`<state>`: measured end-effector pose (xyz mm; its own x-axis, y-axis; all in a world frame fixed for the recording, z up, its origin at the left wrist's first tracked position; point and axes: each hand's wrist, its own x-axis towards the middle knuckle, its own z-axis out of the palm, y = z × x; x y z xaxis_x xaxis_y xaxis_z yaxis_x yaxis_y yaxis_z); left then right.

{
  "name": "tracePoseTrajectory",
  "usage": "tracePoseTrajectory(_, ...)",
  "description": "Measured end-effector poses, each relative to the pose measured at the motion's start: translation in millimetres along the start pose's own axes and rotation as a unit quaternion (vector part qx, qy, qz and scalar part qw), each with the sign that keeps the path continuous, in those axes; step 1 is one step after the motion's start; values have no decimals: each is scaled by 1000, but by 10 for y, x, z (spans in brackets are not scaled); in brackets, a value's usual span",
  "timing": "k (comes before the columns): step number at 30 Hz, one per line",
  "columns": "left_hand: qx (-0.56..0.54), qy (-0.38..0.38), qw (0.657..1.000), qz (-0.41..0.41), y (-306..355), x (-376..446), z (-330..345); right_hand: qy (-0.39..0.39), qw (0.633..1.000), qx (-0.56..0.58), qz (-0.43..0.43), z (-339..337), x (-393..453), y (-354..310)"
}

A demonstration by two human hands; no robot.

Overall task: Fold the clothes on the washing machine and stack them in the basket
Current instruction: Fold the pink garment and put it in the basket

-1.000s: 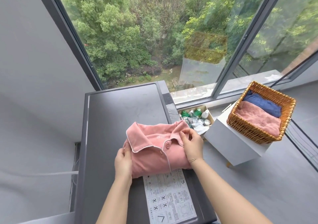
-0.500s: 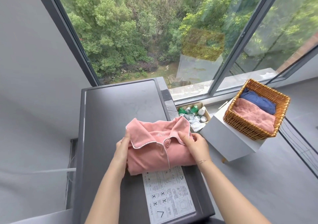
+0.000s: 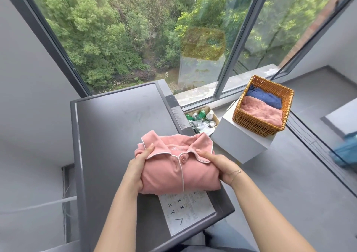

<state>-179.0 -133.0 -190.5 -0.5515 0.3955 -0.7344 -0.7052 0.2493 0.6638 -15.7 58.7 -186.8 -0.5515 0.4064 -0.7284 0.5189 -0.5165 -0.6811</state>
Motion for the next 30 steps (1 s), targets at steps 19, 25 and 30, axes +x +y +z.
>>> tracePoseTrajectory(19, 165, 64, 958, 227, 122, -136, 2694, 51, 978, 138, -149, -2463, -46, -758)
tracePoseTrajectory(25, 182, 35, 963, 197, 9, 44, 3987, 111, 964, 151, -186, -3679, 149, -971)
tracePoseTrajectory(30, 177, 16, 970, 164, 3, 330, 4728, 150, 955, 175, -186, -4342, 288, -1131)
